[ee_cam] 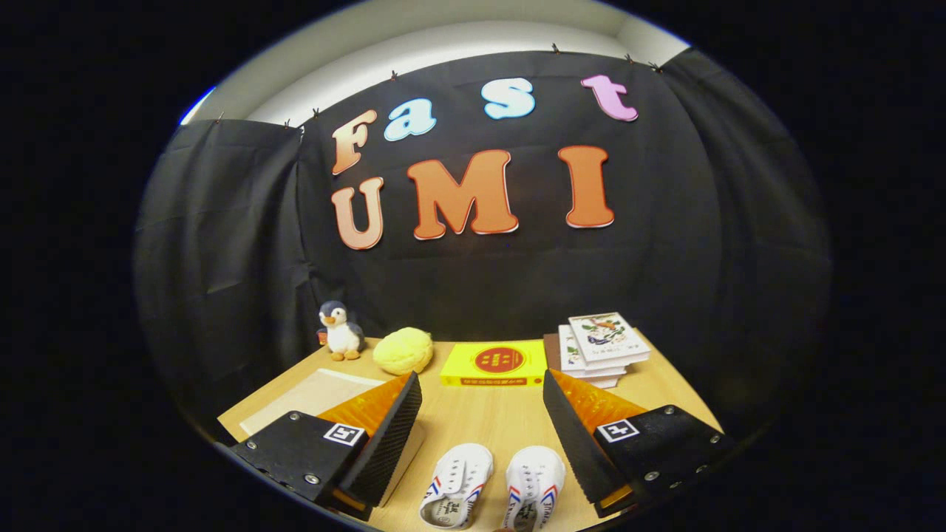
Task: Open the storage box then place both shoes into the box .Put the left shoe in first, then the right shoe, with the right side of both shoes facing outward in a uniform manner.
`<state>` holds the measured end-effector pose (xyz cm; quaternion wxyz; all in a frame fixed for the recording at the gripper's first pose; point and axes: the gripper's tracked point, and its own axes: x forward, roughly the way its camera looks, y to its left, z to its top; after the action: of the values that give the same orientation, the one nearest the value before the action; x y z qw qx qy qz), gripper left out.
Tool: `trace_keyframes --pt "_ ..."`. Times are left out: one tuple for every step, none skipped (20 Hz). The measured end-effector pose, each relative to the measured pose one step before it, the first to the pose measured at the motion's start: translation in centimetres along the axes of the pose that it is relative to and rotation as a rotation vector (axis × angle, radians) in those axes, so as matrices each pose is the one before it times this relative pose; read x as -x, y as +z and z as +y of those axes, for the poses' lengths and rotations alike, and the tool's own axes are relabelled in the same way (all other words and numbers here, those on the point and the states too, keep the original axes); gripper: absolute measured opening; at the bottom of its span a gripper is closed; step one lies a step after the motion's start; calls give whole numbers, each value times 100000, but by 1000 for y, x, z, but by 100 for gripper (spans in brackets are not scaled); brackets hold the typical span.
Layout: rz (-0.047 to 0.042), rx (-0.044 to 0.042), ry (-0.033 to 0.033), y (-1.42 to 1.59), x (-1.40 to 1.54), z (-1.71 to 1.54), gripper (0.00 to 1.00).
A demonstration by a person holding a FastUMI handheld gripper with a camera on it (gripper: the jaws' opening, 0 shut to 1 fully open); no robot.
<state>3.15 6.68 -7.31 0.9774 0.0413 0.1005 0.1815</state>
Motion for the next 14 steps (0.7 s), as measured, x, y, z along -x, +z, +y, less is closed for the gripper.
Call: trace_keyframes --pt "3463 -3611 3484 -1064 -534 331 98" --pt "3901 -4426 3967 -1208 -452 576 98" --pt "3830 -4979 4065 -1113 -418 519 98" --pt "4239 -5053 3780 -1296 -532 352 98" --pt "3995 -5107 3353 -1189 -331 66 98" --pt "3491 -5629 3400 -1070 -482 219 98" --pt "3630 -6591 3566 -1028 -371 193 98" --pt "3836 -7072 3754 -870 -565 130 98" --pt "2863 -7478 2598 -644 -542 -99 98" --pt "2073 -5706 3023 -434 -612 -145 98" --pt "2005 -4684 2649 -694 -347 -314 98" --pt "2780 -3140 2891 -679 -407 -169 98" --pt "2928 -2113 2493 -756 -425 -147 98" --pt "3276 -1521 2068 -790 -468 12 98"
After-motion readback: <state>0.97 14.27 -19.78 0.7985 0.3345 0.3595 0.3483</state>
